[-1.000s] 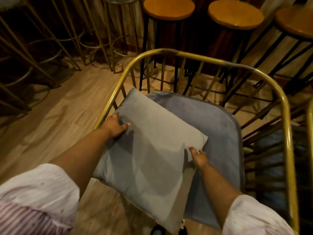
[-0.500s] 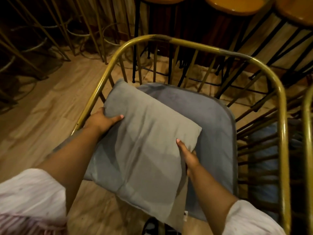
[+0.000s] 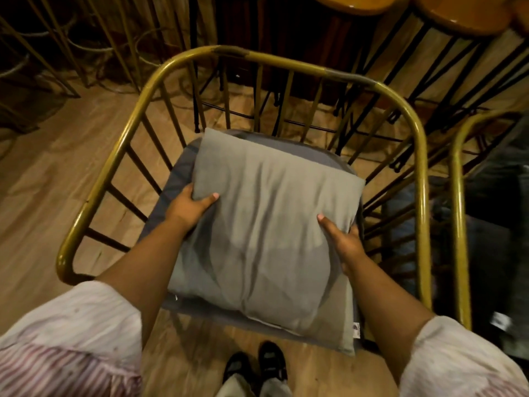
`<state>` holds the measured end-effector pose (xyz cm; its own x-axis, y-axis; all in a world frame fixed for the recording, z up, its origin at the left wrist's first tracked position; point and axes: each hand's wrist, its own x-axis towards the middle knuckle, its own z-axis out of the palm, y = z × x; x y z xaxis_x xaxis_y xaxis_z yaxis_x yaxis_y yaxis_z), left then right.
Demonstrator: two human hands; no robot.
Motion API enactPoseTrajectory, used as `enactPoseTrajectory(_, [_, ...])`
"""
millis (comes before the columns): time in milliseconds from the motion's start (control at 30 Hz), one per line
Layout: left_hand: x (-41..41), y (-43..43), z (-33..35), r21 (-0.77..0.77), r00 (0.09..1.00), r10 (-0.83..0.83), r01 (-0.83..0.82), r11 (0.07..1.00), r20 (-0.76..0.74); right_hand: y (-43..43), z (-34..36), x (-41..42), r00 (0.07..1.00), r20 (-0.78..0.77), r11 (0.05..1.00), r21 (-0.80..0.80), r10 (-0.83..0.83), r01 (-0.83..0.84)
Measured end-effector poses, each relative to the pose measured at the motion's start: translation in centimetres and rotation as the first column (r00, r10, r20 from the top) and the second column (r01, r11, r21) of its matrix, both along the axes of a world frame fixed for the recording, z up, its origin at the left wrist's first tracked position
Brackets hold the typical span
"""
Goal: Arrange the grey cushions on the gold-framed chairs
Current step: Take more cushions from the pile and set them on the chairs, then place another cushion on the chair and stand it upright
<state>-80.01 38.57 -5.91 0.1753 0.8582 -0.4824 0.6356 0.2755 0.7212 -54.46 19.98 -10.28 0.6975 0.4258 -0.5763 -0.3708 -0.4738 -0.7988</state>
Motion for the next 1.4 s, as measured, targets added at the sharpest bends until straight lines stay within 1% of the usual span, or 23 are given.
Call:
enactPoseTrajectory(267, [-0.7,-1.5,-3.6,-0.049,0.999,0.04,-0.041,0.998,-0.036,-1.0,-1.8,-0.5,0.996,0.055,0.997,-0.014,0.07,-0.07])
enactPoseTrajectory(367, [-0.7,-1.2,-4.4,-0.112,1.0,0.011,-0.012,0.994,-0.009,-0.5,-2.4,0.1,0.993,0.02,0.991,-0.06,0.118,-0.117])
enactPoseTrajectory(400, [-0.5,-1.1,-4.7,-0.134,0.999,-0.022,0.018,0.991,-0.028,-0.3,-2.4,0.3,0.989,-0.001,0.985,-0.089,0.147,-0.146])
enactPoseTrajectory(433, [-0.2,-1.2,-4.8,-0.159,0.993,-0.066,0.049,0.986,-0.101,-0.1,-2.6,0.3,0.984,-0.02,0.976,-0.127,0.177,-0.178])
enactPoseTrajectory(467, [0.1,-1.4,-5.3,-0.173,0.971,-0.118,0.082,0.982,-0.209,0.0,-2.9,0.3,0.978,-0.038,0.962,-0.176,0.206,-0.209])
enactPoseTrajectory(500, [0.5,-1.7,-5.5,-0.183,0.927,-0.176,0.12,0.976,-0.33,0.0,-3.2,0.3,0.971,-0.059,0.945,-0.226,0.23,-0.238])
enactPoseTrajectory(533, [0.8,-2.0,-5.6,-0.189,0.881,-0.216,0.148,0.971,-0.42,0.0,-3.5,0.3,0.967,-0.075,0.931,-0.262,0.243,-0.255])
enactPoseTrajectory(600, [1.3,-2.7,-5.6,-0.197,0.839,-0.243,0.166,0.966,-0.486,-0.3,-4.0,0.2,0.963,-0.086,0.914,-0.304,0.256,-0.27])
enactPoseTrajectory(767, [3.2,-4.0,-4.0,-0.207,0.806,-0.253,0.166,0.964,-0.535,-0.7,-2.9,-0.4,0.946,-0.042,0.867,-0.39,0.32,-0.311])
enactPoseTrajectory(800, [3.8,-4.2,-3.3,-0.226,0.804,-0.277,0.182,0.957,-0.527,-0.6,-2.1,-0.3,0.934,-0.041,0.849,-0.404,0.355,-0.34])
enactPoseTrajectory(867, [5.1,-4.8,-1.6,-0.257,0.824,-0.368,0.279,0.925,-0.431,-0.5,0.6,0.0,0.898,-0.018,0.803,-0.439,0.44,-0.403])
enactPoseTrajectory(933, [6.5,-5.7,1.2,-0.247,0.83,-0.469,0.407,0.879,-0.302,-0.5,3.9,0.4,0.89,0.046,0.812,-0.434,0.454,-0.391])
enactPoseTrajectory(1000, [8.3,-6.9,4.2,-0.195,0.81,-0.531,0.495,0.847,-0.249,-1.5,7.2,1.0,0.879,0.142,0.838,-0.4,0.456,-0.37])
enactPoseTrajectory(1100, [11.2,-9.3,8.6,-0.084,0.754,-0.613,0.613,0.786,-0.235,-4.4,10.7,2.2,0.885,0.328,0.929,-0.275,0.331,-0.246])
enactPoseTrajectory(1167, [13.3,-11.4,11.0,-0.026,0.729,-0.653,0.663,0.748,-0.207,-7.2,12.6,3.3,0.893,0.403,0.974,-0.182,0.2,-0.135])
enactPoseTrajectory(1267, [16.4,-15.0,13.3,0.034,0.701,-0.692,0.706,0.707,-0.169,-11.8,15.0,5.9,0.852,0.518,0.991,-0.13,0.076,-0.01])
enactPoseTrajectory(1400, [22.5,-21.1,15.0,0.088,0.673,-0.733,0.74,0.667,-0.105,-19.1,17.3,11.1,0.796,0.602,0.99,-0.069,-0.056,0.122])
